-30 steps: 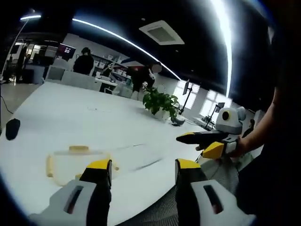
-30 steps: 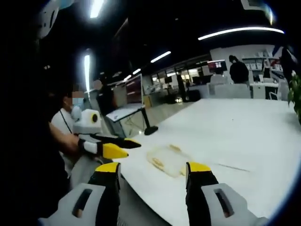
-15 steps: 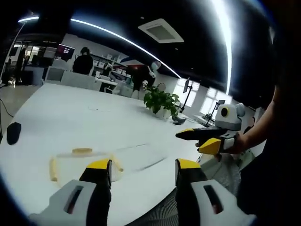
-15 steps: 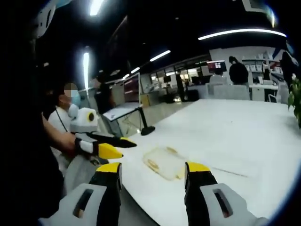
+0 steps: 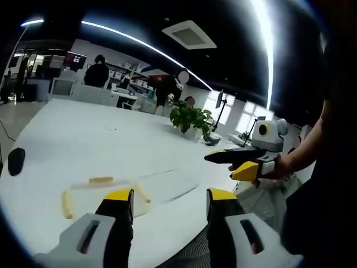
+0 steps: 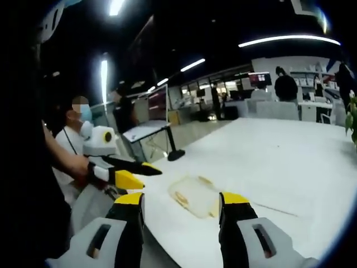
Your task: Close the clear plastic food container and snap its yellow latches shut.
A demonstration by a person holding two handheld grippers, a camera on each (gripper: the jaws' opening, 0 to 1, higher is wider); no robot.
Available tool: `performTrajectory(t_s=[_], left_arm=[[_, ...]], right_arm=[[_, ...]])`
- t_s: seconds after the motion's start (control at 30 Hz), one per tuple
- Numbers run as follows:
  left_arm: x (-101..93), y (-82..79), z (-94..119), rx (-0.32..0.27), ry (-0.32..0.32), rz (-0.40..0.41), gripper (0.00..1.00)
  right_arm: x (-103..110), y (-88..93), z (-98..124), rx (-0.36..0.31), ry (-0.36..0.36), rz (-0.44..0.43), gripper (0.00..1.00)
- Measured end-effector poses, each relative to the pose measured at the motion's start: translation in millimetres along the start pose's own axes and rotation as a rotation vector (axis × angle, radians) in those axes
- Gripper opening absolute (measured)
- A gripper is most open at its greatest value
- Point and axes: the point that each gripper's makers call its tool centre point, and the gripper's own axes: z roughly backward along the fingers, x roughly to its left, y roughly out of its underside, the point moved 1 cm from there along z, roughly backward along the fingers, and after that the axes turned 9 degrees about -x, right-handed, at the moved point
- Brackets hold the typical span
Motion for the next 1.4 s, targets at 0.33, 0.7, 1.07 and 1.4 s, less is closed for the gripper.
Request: performTrajectory(t_s=[0.33,0.7,1.07,1.4], left_arm=[[15.5,4.3,5.6,0.034,-0.011,-0.018,0.51],[34.5,3.7,9.3,0.076,-0.007,-0.047,0.50],[61.2,5.7,13.8,0.129,-0.025,-0.087,0.49],[86.7,6.8,19.6,0.178,-0.066,-0.107,0.48]], right_arm=[[1.0,5.1,-10.3,0.020,-0.027,0.005,0.51],[-6.3,8.0,-27.5,0.052,-0.041,0.030,0.51],[-15.4,13.7,-41.2,0.107,-0.085,0.101,0.49],[-22.8,19.9,-46.9,0.137,-0.090,0.109,0.49]])
